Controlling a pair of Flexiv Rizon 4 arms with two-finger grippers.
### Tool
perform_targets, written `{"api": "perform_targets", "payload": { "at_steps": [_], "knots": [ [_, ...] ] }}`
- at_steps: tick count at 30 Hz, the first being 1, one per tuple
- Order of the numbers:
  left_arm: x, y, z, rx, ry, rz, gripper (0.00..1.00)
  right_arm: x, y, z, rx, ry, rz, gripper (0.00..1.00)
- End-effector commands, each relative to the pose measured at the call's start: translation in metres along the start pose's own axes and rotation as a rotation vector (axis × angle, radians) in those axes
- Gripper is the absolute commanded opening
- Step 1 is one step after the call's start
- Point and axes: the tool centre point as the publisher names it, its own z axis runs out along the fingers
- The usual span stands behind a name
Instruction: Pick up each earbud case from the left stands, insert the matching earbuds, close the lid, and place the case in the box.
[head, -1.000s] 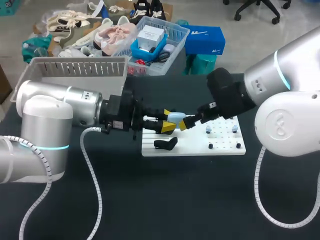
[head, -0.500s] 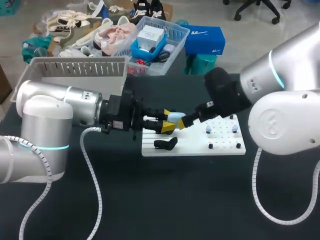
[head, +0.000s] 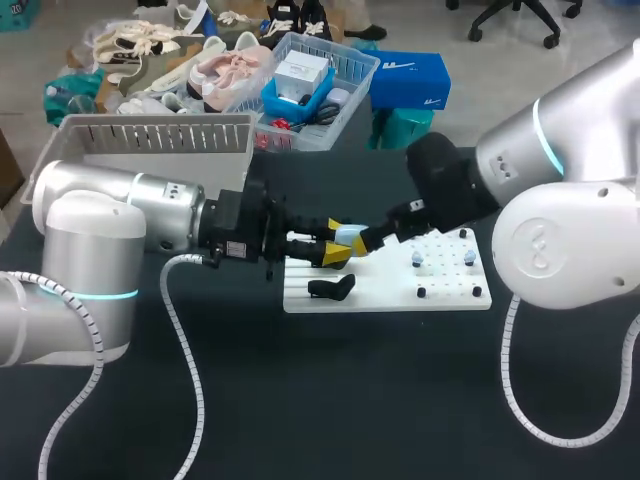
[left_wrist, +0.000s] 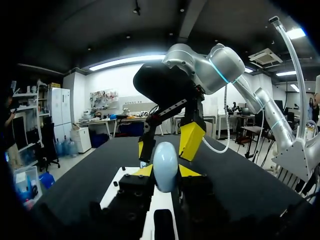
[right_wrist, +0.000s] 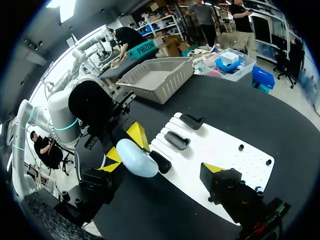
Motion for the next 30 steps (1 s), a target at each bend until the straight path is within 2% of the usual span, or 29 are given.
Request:
{"api": "perform_targets", "payload": {
  "at_steps": [1, 14, 30],
  "knots": [
    [0.0, -0.001, 0.001, -0.006, 0.0, 0.001, 0.0, 0.001, -0.001, -0.002, 0.013, -0.003, 0.004, 1.0],
    [0.0, -0.001, 0.001, -0.006, 0.0, 0.001, 0.0, 0.0, -0.002, -0.005, 0.029, -0.013, 0.0, 1.0],
    [0.0, -0.001, 0.001, -0.006, 0.0, 0.001, 0.0, -0.027, -0.002, -0.013, 0.064, -0.034, -0.055, 1.0]
  ]
}}
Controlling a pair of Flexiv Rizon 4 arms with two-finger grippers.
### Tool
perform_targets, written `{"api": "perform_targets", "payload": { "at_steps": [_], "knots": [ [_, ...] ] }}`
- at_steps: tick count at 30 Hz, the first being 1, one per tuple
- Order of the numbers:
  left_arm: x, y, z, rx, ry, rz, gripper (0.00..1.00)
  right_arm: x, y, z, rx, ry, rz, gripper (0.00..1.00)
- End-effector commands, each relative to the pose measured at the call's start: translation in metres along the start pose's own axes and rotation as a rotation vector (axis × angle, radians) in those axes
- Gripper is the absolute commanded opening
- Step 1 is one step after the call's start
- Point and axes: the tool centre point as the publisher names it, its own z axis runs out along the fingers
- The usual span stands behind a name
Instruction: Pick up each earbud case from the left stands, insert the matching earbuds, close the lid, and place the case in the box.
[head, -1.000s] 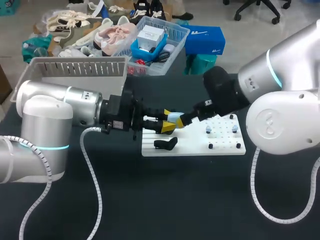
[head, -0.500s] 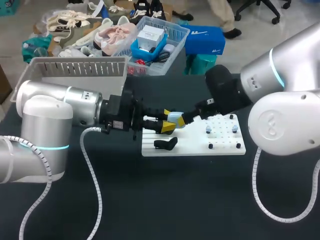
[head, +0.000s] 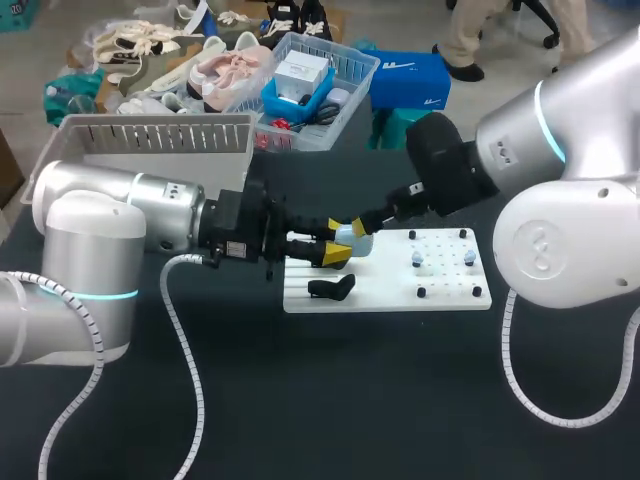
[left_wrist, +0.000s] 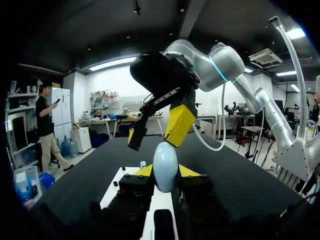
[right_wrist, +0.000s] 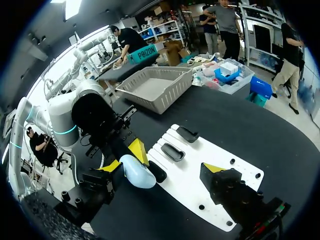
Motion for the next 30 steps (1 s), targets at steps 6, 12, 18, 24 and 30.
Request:
{"api": "perform_targets", "payload": {
  "at_steps": [6, 12, 18, 24, 30],
  "knots": [
    [0.0, -0.001, 0.001, -0.006, 0.0, 0.001, 0.0, 0.0, 0.008, -0.01, 0.01, 0.004, -0.003, 1.0],
    [0.0, -0.001, 0.001, -0.006, 0.0, 0.001, 0.0, 0.013, 0.01, -0.013, 0.003, 0.019, 0.014, 1.0],
    [0.0, -0.001, 0.001, -0.006, 0.0, 0.001, 0.0, 0.024, 0.013, -0.012, -0.012, 0.029, 0.03, 1.0],
    [0.0, -0.001, 0.001, -0.006, 0.0, 0.001, 0.0, 0.03, 0.015, -0.01, -0.027, 0.035, 0.037, 1.0],
    [0.0, -0.001, 0.001, -0.006, 0.0, 0.001, 0.0, 0.032, 0.016, -0.009, -0.036, 0.037, 0.04, 1.0]
  ]
}}
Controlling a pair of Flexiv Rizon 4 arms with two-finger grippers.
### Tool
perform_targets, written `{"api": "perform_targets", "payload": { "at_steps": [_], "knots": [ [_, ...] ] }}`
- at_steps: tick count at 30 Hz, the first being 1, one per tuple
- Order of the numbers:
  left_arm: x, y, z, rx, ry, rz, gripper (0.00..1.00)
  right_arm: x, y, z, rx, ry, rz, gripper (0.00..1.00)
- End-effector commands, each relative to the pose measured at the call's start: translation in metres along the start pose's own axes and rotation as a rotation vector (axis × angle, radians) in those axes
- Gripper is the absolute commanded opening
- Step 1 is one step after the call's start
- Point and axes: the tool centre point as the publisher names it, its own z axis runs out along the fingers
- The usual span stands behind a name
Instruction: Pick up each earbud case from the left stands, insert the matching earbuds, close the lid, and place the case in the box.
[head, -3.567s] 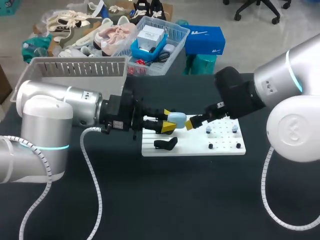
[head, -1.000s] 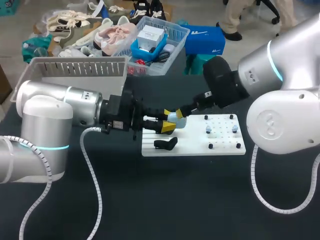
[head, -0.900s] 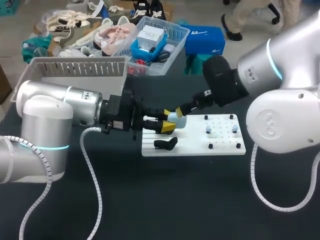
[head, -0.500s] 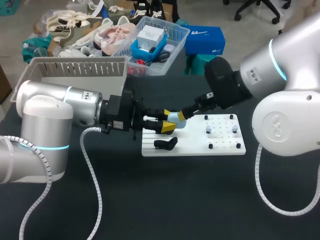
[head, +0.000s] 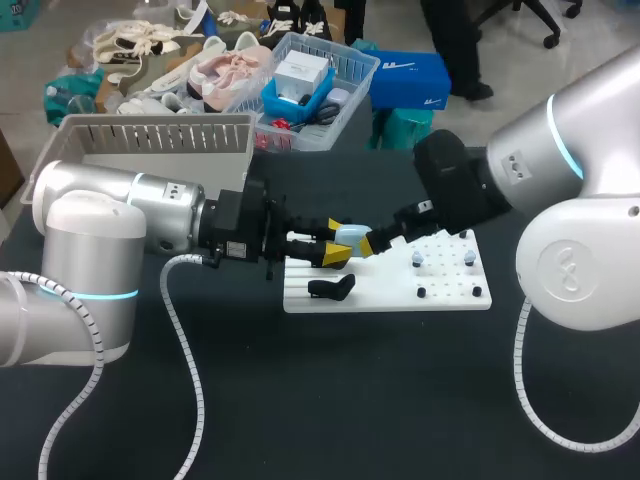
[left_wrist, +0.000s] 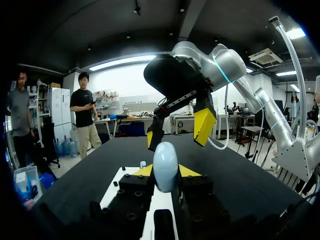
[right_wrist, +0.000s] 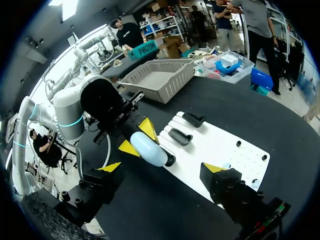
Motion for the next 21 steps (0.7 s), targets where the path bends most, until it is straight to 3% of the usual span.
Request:
{"api": "perform_targets", "payload": {
  "at_steps": [1, 21],
  "knots": [
    [0.0, -0.0011, 0.0005, -0.006, 0.0, 0.001, 0.0, 0.0017, -0.0004, 0.0001, -0.006, 0.0, 0.0, 1.0],
    [0.0, -0.0011, 0.0005, -0.006, 0.0, 0.001, 0.0, 0.0043, -0.0048, 0.0098, -0.005, 0.019, 0.0, 1.0]
  ]
}}
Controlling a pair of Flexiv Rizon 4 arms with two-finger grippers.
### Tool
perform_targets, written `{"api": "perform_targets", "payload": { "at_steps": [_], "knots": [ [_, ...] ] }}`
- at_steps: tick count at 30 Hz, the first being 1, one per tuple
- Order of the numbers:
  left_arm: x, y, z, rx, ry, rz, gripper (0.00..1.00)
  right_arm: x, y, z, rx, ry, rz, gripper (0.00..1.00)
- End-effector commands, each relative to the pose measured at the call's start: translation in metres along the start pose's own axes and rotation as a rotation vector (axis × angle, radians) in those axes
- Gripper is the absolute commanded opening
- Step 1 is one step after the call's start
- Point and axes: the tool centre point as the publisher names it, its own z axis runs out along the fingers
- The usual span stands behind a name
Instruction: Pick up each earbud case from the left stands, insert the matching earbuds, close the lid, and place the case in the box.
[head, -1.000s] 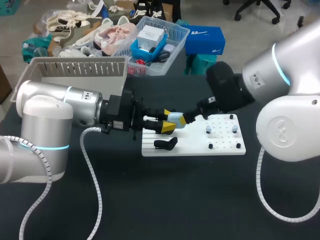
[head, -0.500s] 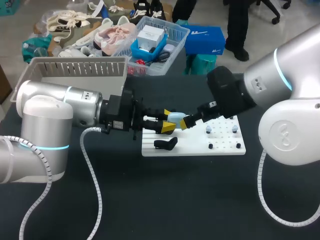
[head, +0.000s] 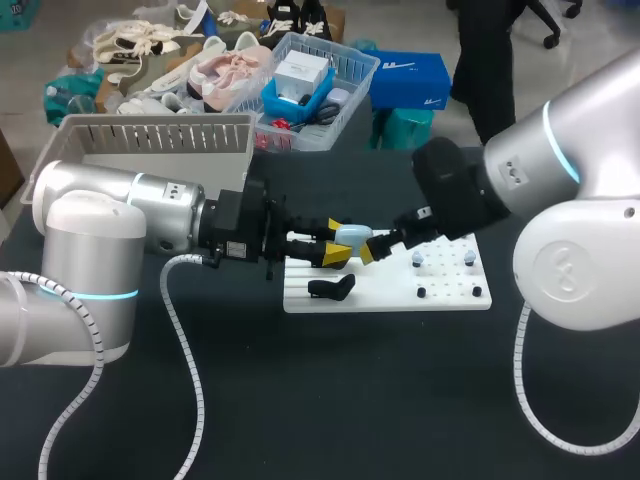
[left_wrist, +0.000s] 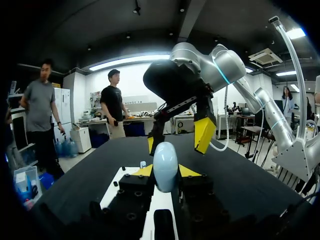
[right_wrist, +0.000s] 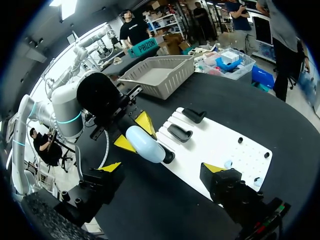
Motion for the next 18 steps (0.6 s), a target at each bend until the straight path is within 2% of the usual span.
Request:
{"api": "perform_targets", "payload": {
  "at_steps": [1, 18],
  "knots": [
    [0.0, -0.0011, 0.0006, -0.006, 0.0, 0.001, 0.0, -0.0025, -0.0019, 0.003, 0.001, -0.001, -0.001, 1.0],
    [0.0, -0.0011, 0.0006, -0.006, 0.0, 0.001, 0.0, -0.0102, -0.0106, 0.0094, 0.009, 0.008, -0.002, 1.0]
  ]
}}
